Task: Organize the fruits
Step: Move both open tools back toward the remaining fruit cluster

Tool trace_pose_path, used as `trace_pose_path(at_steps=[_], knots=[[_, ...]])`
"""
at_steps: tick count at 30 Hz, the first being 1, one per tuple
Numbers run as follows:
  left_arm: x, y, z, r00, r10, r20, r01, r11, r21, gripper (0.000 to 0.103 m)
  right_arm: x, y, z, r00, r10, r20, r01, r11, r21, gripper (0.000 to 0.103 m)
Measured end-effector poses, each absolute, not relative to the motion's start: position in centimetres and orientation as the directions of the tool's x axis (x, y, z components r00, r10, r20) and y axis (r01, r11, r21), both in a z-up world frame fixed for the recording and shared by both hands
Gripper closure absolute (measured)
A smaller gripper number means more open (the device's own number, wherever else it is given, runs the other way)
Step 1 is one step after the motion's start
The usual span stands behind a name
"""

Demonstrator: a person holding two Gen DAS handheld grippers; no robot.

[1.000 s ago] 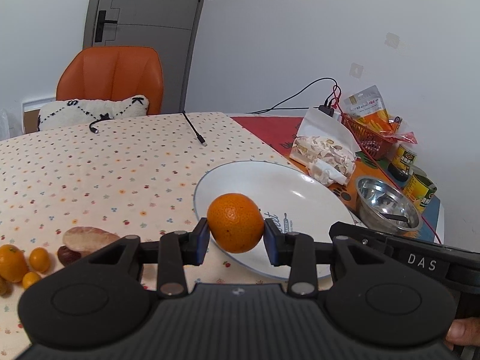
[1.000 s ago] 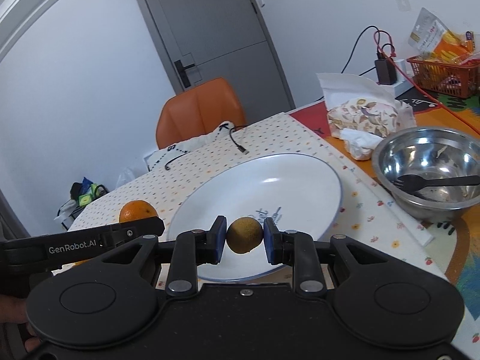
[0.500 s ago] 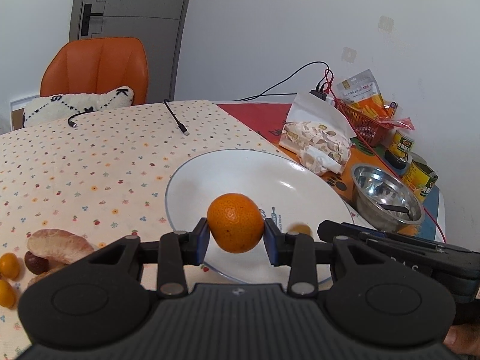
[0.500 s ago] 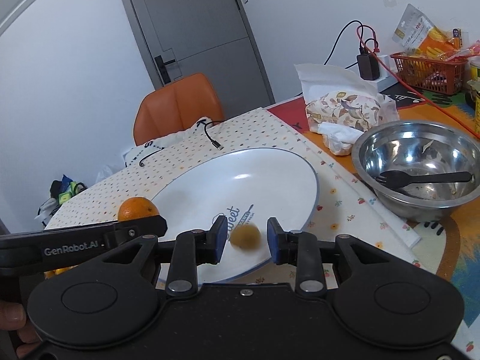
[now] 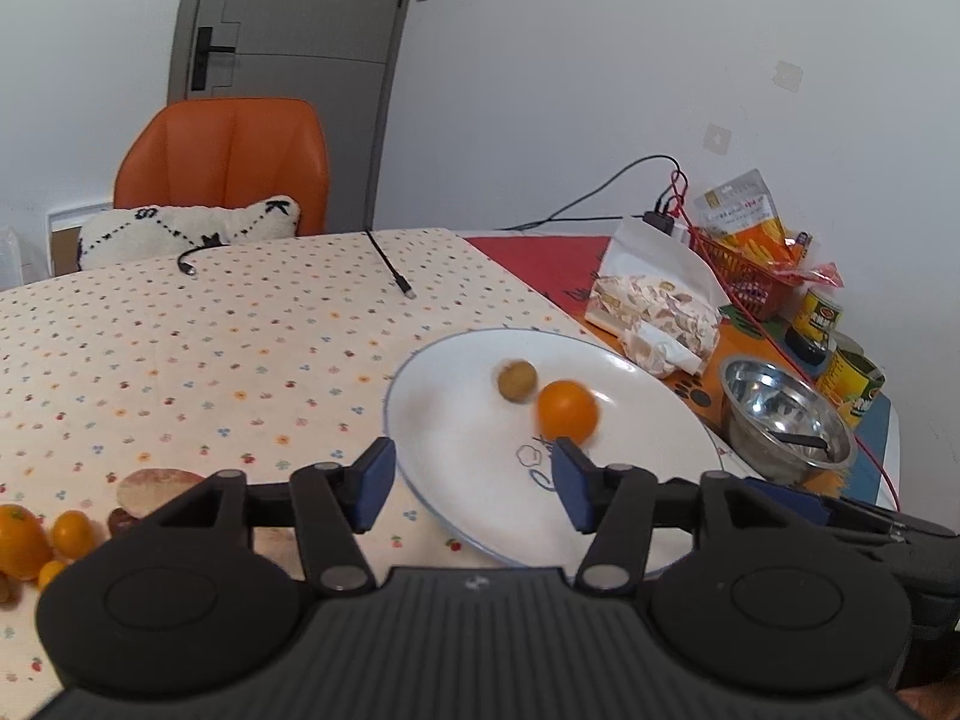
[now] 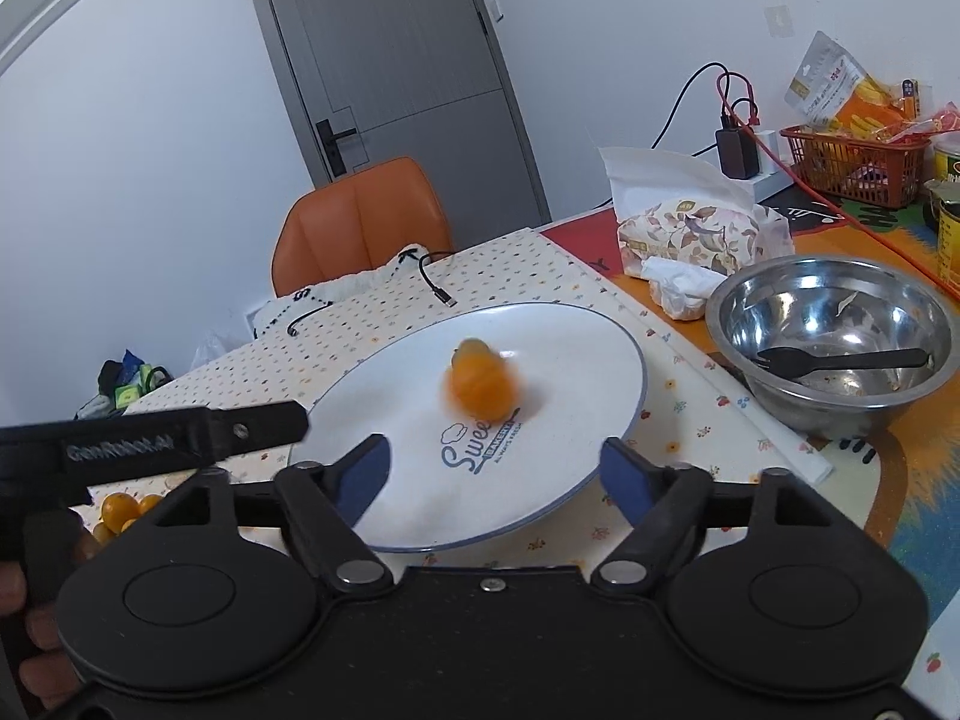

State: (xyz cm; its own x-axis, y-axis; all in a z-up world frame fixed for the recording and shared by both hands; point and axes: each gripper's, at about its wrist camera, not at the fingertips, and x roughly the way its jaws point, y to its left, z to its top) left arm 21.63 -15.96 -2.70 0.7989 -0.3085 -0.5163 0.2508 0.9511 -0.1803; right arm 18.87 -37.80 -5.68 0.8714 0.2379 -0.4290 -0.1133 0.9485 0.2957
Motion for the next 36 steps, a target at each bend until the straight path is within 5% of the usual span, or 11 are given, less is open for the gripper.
trace_pose_path(at_steps=[4, 9, 36], knots=[[21.1, -14.6, -2.6, 0.811, -0.285, -0.511, 0.217, 0.958, -0.19, 0.029, 18.5, -37.6, -5.6, 0.88, 0.229, -0.416, -0.108, 0.949, 0.295, 0.008], [20.5, -12.9, -3.1, 0.811, -0.254, -0.527, 0.17, 0.964, -0.203, 0.024, 18.3, -37.7, -5.7, 0.887, 0.228, -0.401, -0.096, 0.942, 0.321, 0.001], [16.1, -5.1, -2.9, 0.847, -0.11, -0.519, 0.015, 0.983, -0.183, 0.011, 17.4, -34.0, -4.8, 0.877, 0.305, -0.371, -0.187, 0.928, 0.321, 0.0]])
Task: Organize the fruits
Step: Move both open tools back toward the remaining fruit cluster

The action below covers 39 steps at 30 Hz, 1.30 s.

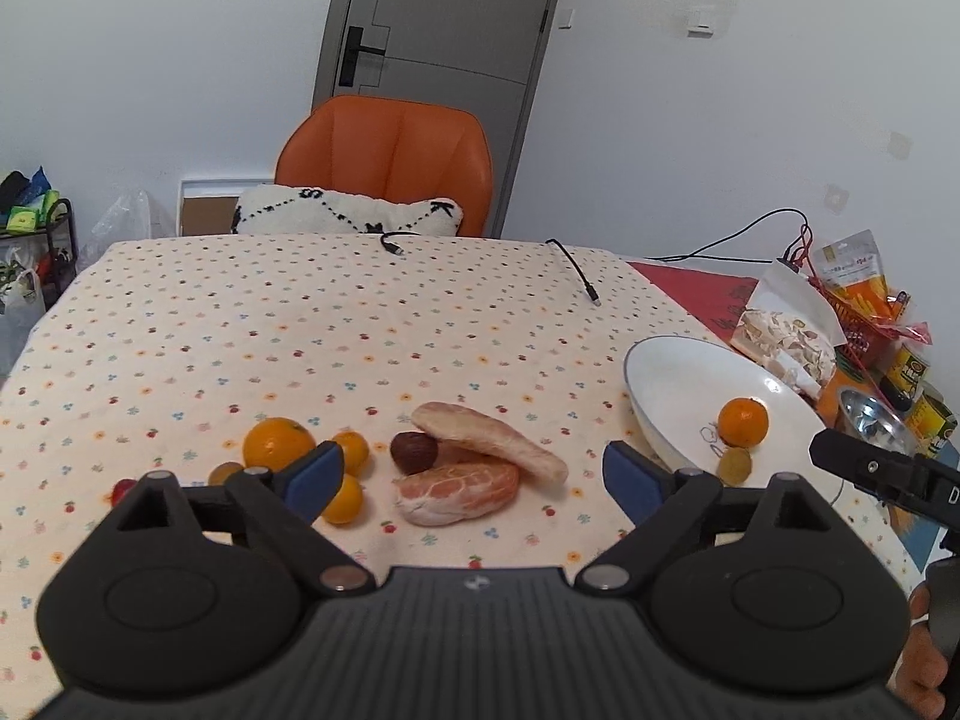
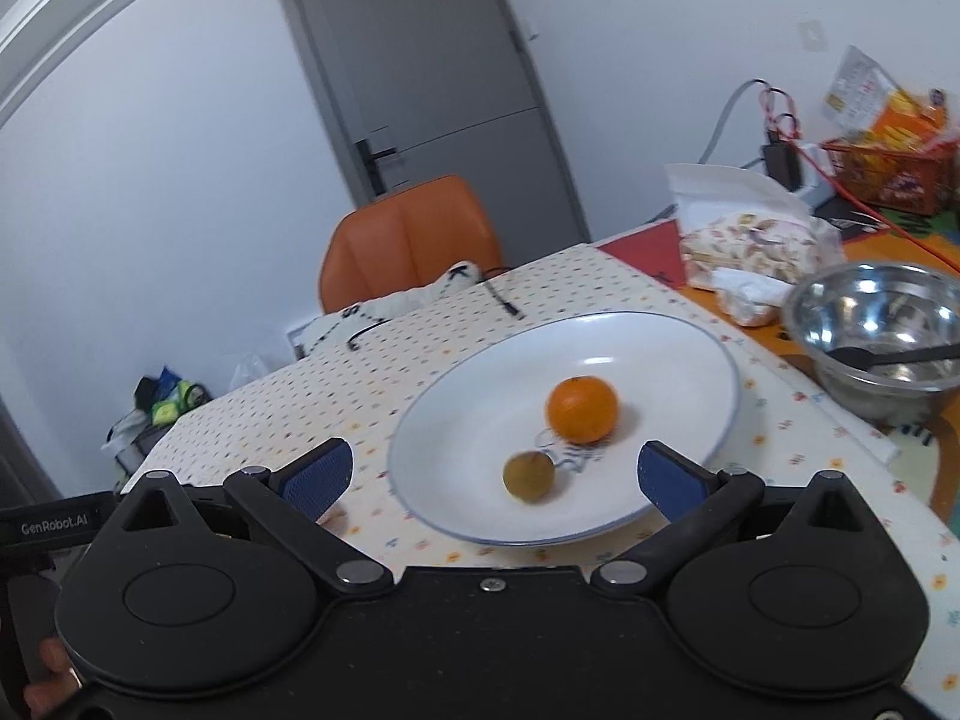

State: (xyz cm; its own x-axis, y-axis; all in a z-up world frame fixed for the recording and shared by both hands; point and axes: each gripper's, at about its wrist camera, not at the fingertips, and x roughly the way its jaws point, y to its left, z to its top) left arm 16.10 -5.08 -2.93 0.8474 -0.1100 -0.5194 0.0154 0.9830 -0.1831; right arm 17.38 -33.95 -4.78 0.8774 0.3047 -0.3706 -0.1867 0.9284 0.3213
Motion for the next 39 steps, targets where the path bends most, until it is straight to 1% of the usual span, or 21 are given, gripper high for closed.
trace_pose_path(at_steps=[4, 20, 25, 35, 39], knots=[[15.5, -4.3, -3.0, 0.847, -0.099, -0.523, 0.005, 0.984, -0.178, 0.011, 17.5, -32.7, -4.7, 0.867, 0.327, -0.375, -0.223, 0.929, 0.296, 0.0], [13.9, -0.5, -3.4, 0.842, -0.018, -0.54, -0.079, 0.985, -0.155, 0.011, 18.1, -29.4, -5.0, 0.831, 0.395, -0.392, -0.299, 0.911, 0.284, 0.0], [13.5, 1.0, -3.6, 0.834, -0.017, -0.552, -0.101, 0.978, -0.182, 0.011, 18.3, -28.1, -5.0, 0.81, 0.432, -0.396, -0.346, 0.898, 0.271, 0.0], [12.7, 3.5, -4.2, 0.83, 0.038, -0.557, -0.161, 0.972, -0.174, 0.011, 18.6, -24.8, -5.3, 0.763, 0.495, -0.416, -0.435, 0.869, 0.235, 0.0], [12.6, 4.5, -4.5, 0.83, 0.056, -0.555, -0.183, 0.967, -0.177, 0.011, 18.8, -23.8, -5.6, 0.746, 0.512, -0.426, -0.456, 0.859, 0.235, 0.003]])
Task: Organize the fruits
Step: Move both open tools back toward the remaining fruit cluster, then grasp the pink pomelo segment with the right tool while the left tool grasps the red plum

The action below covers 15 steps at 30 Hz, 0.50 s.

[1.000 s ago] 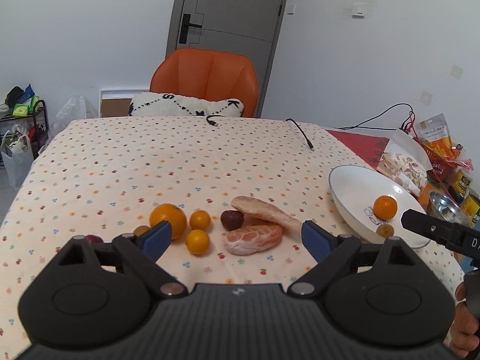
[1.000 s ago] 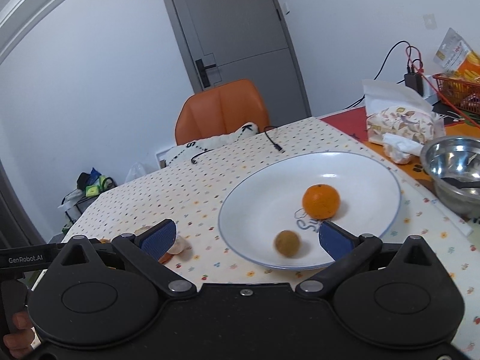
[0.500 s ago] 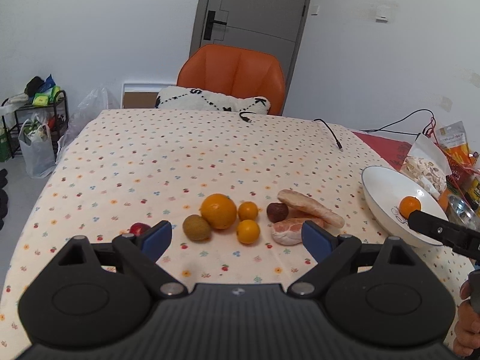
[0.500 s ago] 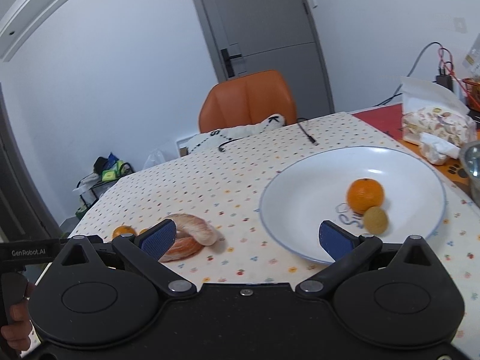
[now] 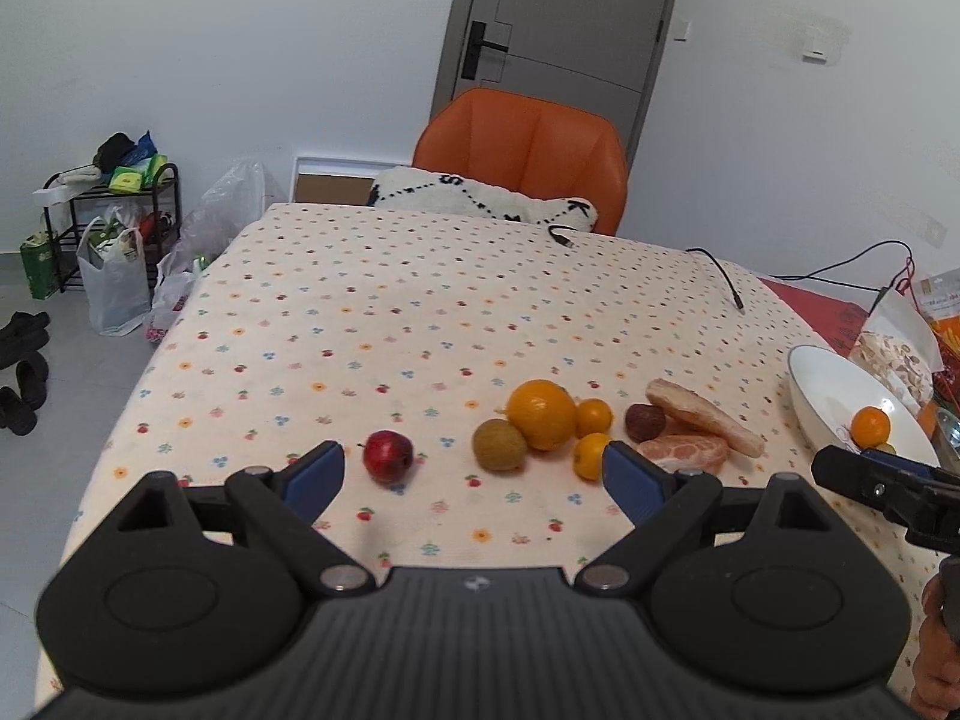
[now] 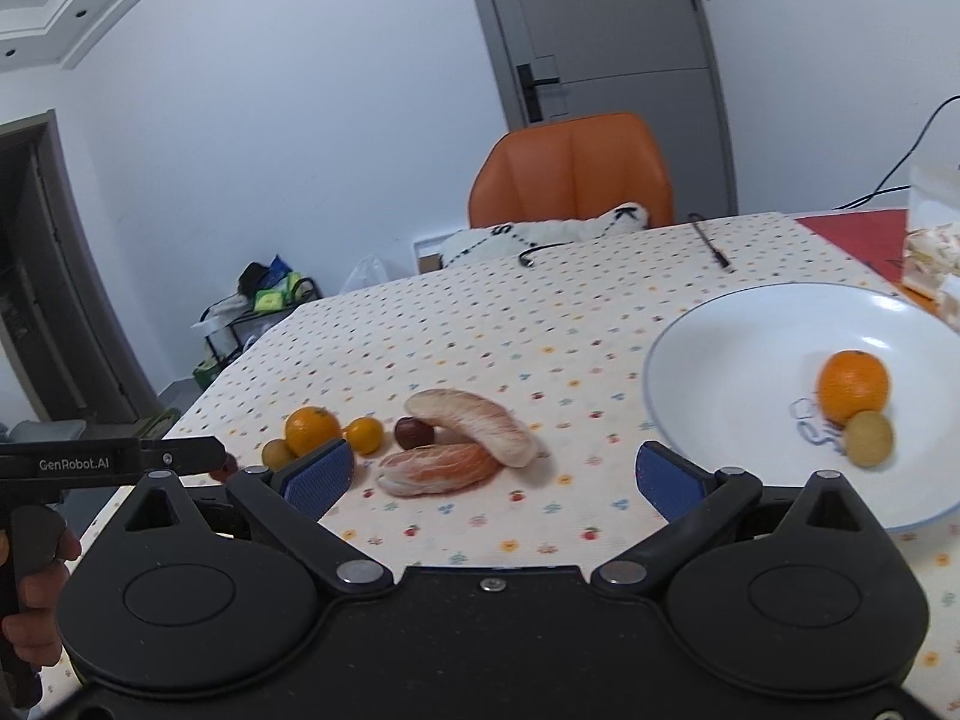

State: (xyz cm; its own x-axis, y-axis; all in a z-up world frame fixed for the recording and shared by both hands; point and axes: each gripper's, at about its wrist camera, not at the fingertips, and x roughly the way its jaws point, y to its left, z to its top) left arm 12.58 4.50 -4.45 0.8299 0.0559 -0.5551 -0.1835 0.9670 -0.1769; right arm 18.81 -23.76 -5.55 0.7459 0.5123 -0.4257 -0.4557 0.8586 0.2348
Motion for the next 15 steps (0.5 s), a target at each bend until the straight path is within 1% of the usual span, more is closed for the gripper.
trace_pose_path(at_steps=[4, 8, 15], knots=[[12.7, 5.3, -5.0, 0.829, 0.071, -0.555, -0.206, 0.961, -0.185, 0.013, 19.5, -22.9, -5.8, 0.732, 0.517, -0.444, -0.46, 0.856, 0.238, 0.013], [13.0, 5.9, -5.5, 0.829, 0.08, -0.554, -0.222, 0.955, -0.194, 0.015, 20.3, -22.3, -6.1, 0.725, 0.515, -0.458, -0.46, 0.856, 0.237, 0.021], [13.7, 6.5, -6.3, 0.823, 0.082, -0.562, -0.238, 0.948, -0.21, 0.029, 22.0, -21.3, -6.3, 0.713, 0.511, -0.481, -0.469, 0.857, 0.215, 0.028]])
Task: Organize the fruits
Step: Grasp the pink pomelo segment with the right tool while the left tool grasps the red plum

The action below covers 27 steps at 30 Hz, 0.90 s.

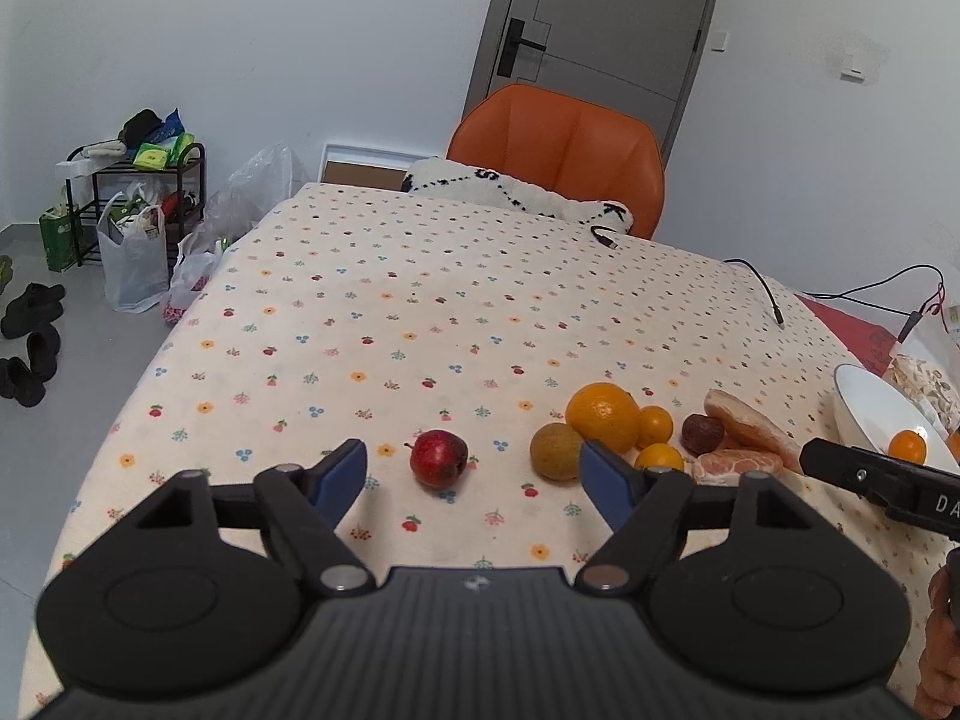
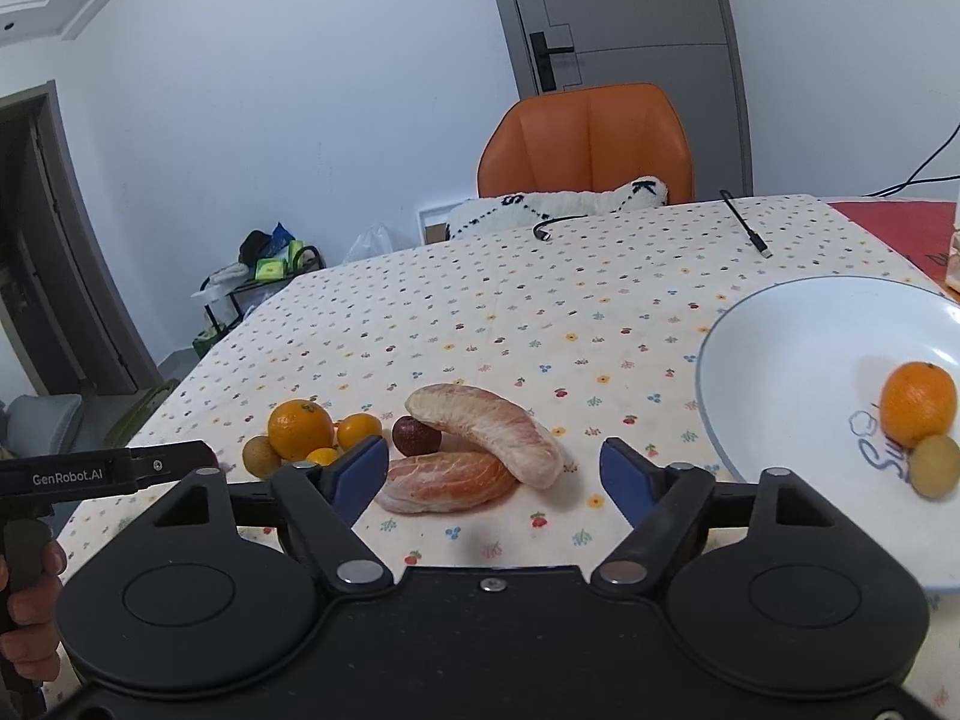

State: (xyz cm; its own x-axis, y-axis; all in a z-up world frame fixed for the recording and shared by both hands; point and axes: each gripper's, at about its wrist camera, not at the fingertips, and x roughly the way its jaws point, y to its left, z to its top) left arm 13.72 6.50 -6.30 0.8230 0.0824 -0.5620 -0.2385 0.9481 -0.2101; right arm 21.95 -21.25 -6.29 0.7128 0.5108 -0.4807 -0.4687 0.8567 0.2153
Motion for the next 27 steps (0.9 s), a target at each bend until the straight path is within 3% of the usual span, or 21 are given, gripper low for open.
trace_pose_path(at_steps=[8, 20, 27], knots=[[14.6, 7.0, -7.0, 0.816, 0.092, -0.571, -0.265, 0.937, -0.227, 0.045, 23.5, -20.3, -6.4, 0.709, 0.497, -0.501, -0.473, 0.861, 0.184, 0.029], [15.2, 7.4, -7.4, 0.802, 0.1, -0.589, -0.281, 0.933, -0.225, 0.08, 25.5, -19.1, -6.6, 0.687, 0.496, -0.531, -0.504, 0.851, 0.144, 0.037], [15.2, 7.4, -7.2, 0.806, 0.087, -0.586, -0.271, 0.933, -0.235, 0.081, 26.1, -18.2, -6.9, 0.656, 0.506, -0.56, -0.533, 0.836, 0.131, 0.038]])
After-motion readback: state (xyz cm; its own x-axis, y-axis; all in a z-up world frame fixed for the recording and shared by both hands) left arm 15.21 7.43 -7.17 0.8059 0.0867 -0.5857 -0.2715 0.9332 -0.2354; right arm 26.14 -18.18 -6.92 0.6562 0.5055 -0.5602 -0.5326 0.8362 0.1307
